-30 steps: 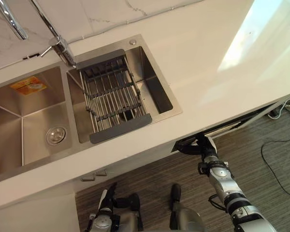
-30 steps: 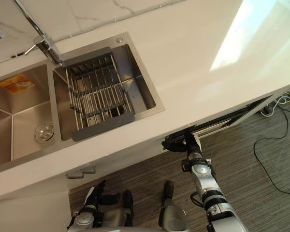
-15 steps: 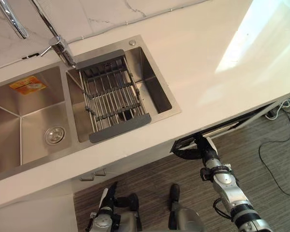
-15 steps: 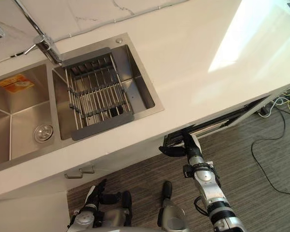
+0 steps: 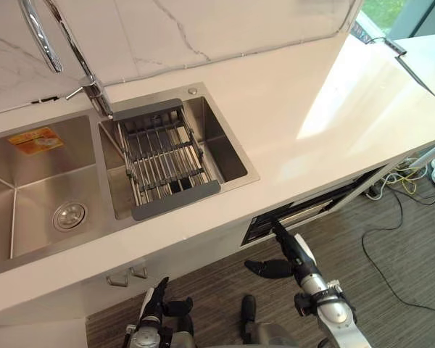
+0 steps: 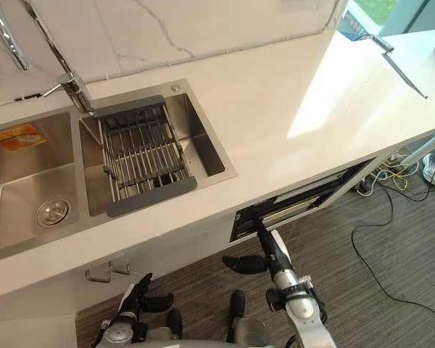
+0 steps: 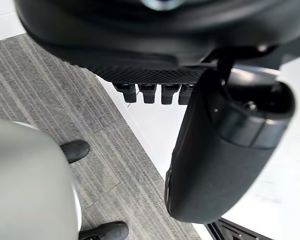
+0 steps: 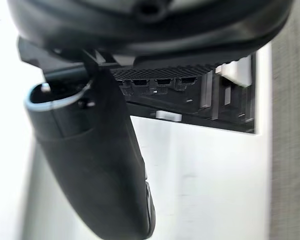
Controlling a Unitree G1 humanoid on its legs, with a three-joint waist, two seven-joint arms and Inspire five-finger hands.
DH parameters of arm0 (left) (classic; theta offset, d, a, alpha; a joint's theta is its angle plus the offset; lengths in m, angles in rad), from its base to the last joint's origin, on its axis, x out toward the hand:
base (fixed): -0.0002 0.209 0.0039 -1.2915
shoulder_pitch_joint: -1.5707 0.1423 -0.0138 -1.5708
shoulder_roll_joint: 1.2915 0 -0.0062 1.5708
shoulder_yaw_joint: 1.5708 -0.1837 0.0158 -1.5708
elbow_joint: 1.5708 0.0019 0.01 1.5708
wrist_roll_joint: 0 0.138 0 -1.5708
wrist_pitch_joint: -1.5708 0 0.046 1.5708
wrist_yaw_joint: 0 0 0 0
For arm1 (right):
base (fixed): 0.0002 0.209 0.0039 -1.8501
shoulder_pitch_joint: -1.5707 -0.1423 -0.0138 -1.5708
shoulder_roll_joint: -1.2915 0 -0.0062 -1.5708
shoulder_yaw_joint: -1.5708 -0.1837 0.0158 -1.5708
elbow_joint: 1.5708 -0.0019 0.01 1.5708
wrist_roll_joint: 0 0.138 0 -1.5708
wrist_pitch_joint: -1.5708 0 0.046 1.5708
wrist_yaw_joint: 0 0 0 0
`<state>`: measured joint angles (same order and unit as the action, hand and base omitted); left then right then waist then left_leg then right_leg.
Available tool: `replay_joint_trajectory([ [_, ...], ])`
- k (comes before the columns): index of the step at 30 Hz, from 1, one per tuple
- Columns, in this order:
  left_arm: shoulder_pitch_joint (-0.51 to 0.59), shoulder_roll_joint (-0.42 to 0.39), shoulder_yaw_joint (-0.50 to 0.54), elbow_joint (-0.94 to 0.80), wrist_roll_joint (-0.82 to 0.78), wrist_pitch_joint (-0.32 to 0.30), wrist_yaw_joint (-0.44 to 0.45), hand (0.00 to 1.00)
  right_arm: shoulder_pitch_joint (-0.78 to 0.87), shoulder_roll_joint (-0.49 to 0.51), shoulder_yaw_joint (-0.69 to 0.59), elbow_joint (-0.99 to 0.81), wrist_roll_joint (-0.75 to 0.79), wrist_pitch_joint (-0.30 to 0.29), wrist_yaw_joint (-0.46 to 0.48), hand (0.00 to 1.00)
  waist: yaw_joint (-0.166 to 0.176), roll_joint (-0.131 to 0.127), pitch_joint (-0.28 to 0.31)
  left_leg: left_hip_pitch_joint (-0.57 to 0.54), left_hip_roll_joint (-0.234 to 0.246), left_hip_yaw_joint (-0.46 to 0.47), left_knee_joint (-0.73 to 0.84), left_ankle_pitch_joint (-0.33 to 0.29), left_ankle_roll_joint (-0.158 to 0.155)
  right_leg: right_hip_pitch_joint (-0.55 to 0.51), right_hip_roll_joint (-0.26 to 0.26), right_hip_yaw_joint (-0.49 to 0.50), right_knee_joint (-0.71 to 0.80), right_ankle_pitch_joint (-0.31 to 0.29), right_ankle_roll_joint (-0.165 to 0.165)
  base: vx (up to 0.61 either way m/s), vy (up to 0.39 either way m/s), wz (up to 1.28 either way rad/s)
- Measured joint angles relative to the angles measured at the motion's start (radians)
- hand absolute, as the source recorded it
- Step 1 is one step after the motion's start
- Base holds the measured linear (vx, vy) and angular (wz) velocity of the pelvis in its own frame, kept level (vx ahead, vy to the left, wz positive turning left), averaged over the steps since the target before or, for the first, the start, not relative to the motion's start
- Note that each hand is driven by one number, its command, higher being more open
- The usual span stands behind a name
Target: Walk over to the sink, pick up the cup, carry it to the dishwasher, place the cup inside the dishwasher, then close the dishwasher door
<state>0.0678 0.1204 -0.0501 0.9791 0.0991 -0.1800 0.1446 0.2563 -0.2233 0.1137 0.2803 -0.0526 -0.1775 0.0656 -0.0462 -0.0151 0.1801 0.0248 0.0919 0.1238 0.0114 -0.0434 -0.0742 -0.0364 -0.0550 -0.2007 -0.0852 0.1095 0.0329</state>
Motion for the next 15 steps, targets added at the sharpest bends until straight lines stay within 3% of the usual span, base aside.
replay_joint_trajectory([
  [5,0.027,0.002,0.013,-0.017,-0.003,0.001,0.0,1.0,0.013,0.035,-0.089,0.228,-0.103,0.018,-0.04,1.0,0.002,0.004,-0.025,0.02,-0.003,-0.002,-0.002,-0.003,0.0,0.022,-0.005,-0.005,0.0,-0.002,0.003,0.02,0.009,0.01],
  [15,0.06,0.008,0.049,-0.027,-0.02,0.002,-0.017,1.0,-0.017,0.065,-0.232,0.541,-0.13,0.057,-0.116,1.0,0.003,0.005,-0.06,0.043,-0.007,-0.018,-0.003,-0.003,0.001,0.052,-0.011,-0.023,-0.001,-0.008,0.007,-0.02,0.0,0.04],
])
